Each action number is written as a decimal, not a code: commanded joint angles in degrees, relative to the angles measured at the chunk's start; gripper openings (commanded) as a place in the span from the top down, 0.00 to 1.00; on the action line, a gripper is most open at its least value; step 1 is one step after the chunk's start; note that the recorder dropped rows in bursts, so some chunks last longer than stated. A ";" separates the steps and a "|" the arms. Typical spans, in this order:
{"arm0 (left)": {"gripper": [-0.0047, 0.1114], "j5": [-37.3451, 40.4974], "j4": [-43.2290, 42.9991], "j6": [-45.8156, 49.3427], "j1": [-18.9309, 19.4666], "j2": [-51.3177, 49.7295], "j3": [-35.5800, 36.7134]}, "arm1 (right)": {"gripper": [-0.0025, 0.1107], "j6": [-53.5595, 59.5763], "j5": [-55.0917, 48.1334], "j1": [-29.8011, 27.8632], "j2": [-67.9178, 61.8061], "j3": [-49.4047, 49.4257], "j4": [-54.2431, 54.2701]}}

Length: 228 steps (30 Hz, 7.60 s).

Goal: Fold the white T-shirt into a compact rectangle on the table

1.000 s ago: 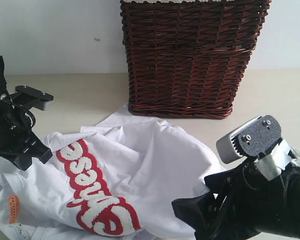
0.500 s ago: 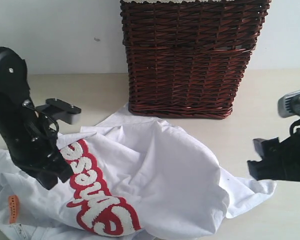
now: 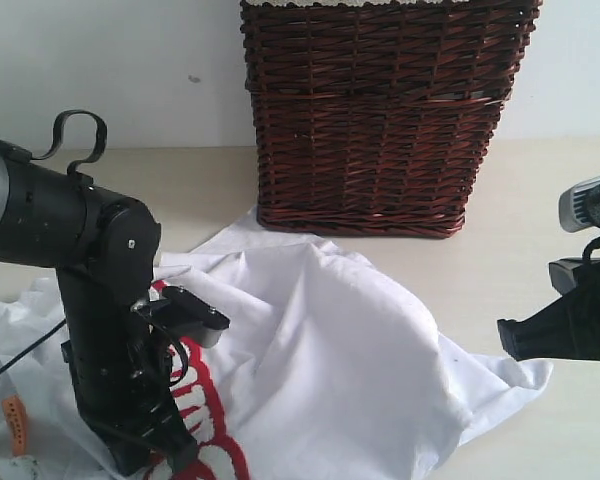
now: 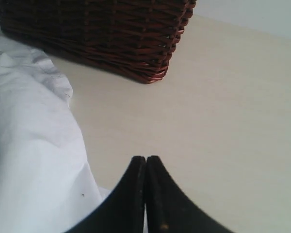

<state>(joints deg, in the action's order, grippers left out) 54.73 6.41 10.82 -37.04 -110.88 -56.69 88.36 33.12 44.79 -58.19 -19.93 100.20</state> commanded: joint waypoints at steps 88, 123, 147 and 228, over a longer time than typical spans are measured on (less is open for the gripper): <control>0.96 -6.10 14.46 12.53 32.47 11.47 -10.82 | 0.98 -48.16 -60.76 -19.43 -57.83 -48.06 -61.18; 0.96 -4.12 21.37 16.63 32.27 11.47 -10.82 | 0.98 -71.26 -58.33 -24.93 -55.51 -30.04 -85.12; 0.96 -5.07 23.05 19.03 26.34 11.79 -10.82 | 0.98 -68.32 -57.77 -5.83 -46.95 -24.00 -80.74; 0.88 -4.86 33.14 27.25 24.17 11.79 -10.82 | 0.98 -70.48 -42.91 -20.14 -50.80 -33.73 -78.06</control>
<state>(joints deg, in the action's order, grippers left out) 49.38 45.46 42.90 -13.29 -99.59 -67.82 17.29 -10.90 24.57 -105.49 -49.42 21.76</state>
